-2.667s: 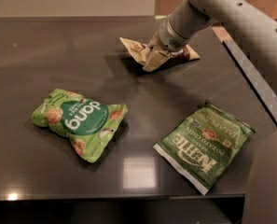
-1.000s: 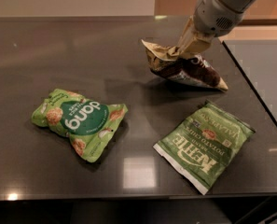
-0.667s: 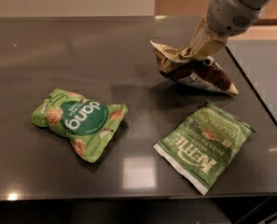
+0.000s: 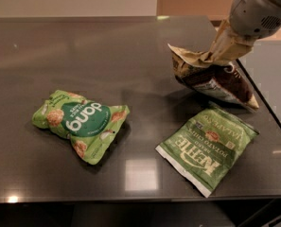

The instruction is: Move brown chip bag near green jalapeno chip bag

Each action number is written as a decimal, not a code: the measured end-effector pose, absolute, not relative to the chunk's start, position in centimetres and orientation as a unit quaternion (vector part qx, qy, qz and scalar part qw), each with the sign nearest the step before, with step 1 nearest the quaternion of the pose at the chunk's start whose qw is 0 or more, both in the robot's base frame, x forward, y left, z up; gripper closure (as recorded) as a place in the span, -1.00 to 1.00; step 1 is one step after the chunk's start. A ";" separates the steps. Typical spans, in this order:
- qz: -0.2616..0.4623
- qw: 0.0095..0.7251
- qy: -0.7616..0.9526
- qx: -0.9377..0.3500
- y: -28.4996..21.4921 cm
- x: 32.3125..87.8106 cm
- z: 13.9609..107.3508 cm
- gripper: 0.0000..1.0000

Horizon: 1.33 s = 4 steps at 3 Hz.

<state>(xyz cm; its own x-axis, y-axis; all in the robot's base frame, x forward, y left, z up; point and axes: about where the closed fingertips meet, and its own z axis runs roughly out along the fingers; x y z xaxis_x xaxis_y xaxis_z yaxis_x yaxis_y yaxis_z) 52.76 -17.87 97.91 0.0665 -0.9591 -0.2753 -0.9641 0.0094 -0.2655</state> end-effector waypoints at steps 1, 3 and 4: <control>0.004 0.200 0.682 -0.703 -17.7 53.0 98.0 0.66; -0.001 0.208 0.681 -0.702 -17.4 53.4 98.2 -0.27; -0.003 0.212 0.680 -0.702 -17.2 53.6 98.3 -0.72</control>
Offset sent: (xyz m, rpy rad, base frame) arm 0.0019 0.0013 0.0008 0.0031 -0.0090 -0.0006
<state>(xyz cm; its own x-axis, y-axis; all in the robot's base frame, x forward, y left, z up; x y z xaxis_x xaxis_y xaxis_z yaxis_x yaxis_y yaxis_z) 53.56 -17.24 98.28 0.0758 -0.9559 -0.2836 -0.9534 0.0139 -0.3015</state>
